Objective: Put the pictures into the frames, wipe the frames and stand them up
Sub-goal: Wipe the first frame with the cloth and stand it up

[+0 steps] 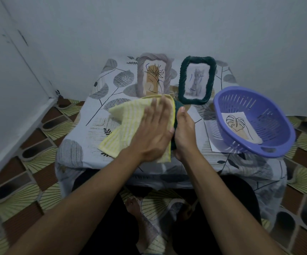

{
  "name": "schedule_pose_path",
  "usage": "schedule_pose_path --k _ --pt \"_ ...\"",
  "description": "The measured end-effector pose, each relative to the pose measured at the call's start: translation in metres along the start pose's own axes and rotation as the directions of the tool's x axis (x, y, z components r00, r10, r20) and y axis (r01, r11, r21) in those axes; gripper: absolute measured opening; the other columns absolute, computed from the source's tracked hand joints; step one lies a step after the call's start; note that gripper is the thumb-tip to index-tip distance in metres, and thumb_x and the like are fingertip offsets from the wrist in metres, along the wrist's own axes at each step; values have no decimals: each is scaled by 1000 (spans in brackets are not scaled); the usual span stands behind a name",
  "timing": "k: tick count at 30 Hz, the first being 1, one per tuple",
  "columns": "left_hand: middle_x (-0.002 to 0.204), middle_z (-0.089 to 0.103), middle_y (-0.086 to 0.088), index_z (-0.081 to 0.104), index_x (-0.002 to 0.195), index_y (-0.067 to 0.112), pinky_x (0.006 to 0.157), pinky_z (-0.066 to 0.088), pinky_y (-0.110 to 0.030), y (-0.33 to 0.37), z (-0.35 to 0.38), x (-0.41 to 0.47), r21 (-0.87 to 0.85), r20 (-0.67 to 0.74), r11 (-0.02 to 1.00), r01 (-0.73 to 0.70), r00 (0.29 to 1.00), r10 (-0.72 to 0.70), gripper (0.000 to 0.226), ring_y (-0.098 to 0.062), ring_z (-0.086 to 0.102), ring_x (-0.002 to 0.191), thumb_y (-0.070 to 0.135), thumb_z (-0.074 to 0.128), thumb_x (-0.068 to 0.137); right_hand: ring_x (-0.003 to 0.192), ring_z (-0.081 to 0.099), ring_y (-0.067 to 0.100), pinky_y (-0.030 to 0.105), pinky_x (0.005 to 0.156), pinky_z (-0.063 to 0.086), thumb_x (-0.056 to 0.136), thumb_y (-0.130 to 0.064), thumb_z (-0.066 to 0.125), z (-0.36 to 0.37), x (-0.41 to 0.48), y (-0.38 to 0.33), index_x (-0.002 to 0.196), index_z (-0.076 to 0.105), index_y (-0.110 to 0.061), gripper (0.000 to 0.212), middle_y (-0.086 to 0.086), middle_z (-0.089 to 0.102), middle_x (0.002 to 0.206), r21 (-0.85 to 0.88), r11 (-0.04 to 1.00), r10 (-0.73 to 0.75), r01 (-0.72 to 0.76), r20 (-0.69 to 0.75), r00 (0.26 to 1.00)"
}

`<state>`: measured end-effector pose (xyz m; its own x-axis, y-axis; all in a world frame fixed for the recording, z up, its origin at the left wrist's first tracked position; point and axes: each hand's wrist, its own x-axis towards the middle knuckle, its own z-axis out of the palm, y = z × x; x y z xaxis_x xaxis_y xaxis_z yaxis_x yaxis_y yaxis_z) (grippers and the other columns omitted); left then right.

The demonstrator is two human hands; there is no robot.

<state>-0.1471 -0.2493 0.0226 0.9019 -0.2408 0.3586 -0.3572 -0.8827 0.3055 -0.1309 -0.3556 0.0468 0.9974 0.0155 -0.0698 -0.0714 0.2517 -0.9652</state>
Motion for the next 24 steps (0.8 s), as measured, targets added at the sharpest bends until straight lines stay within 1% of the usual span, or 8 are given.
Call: schedule_pose_path --k 3,5,8,10,12,14,19,24 --pt "167 -9 -7 -6 157 12 124 -1 -49 -11 7 -16 90 101 973 -211 974 202 65 -24 -14 153 41 11 102 109 68 17 47 102 51 107 -43 36 -9 3 3 121 64 -8 47 6 73 113 8 999 33 -33 -44 998" --pt "167 -7 -1 -6 158 19 124 -1 -50 -27 7 -22 139 113 969 -204 975 189 62 -22 -12 153 47 3 103 111 68 19 48 102 51 106 -44 36 -13 4 4 123 63 -10 47 6 73 115 20 999 32 -32 -48 998" --pt "163 -20 6 -16 154 30 120 -3 -60 -56 2 -21 223 19 971 83 996 -89 61 -26 -19 151 53 -8 99 103 71 25 49 93 56 108 -41 33 -16 3 1 121 62 -8 45 10 74 108 75 996 61 -58 -46 997" --pt "162 -26 9 -21 153 33 120 -10 -58 -66 -2 -17 133 -22 941 312 950 -312 61 -25 -23 150 52 -1 98 99 73 24 47 89 58 108 -39 33 -15 3 -3 114 62 -12 40 7 76 103 101 993 57 -54 -26 998" --pt "165 -19 4 -17 156 29 121 -7 -55 -65 -1 -13 49 -45 913 405 914 -403 65 -27 -18 151 47 8 99 100 72 24 48 90 58 108 -39 33 -9 3 -5 111 62 -13 39 7 75 103 120 992 47 -42 -34 998" --pt "166 -17 -4 -14 157 21 122 -3 -54 -55 1 -10 3 -31 914 406 914 -406 69 -28 -18 152 46 10 98 101 72 23 45 92 57 108 -39 33 -3 2 -4 115 61 -11 40 6 75 104 133 990 46 -38 -52 998" --pt "166 -6 -11 -3 158 9 124 -3 -44 -11 3 -16 -164 79 967 192 980 -181 80 -21 -11 153 46 7 87 112 62 8 36 105 47 107 -44 33 7 -1 5 133 55 -12 46 -5 66 119 51 998 34 -29 -112 993" --pt "166 14 -6 15 158 12 124 5 -43 -3 7 -29 -184 36 974 -135 989 144 65 -17 1 154 34 19 97 129 54 20 48 109 45 105 -49 35 1 8 6 132 52 -28 38 2 57 140 175 980 117 -94 -124 985"
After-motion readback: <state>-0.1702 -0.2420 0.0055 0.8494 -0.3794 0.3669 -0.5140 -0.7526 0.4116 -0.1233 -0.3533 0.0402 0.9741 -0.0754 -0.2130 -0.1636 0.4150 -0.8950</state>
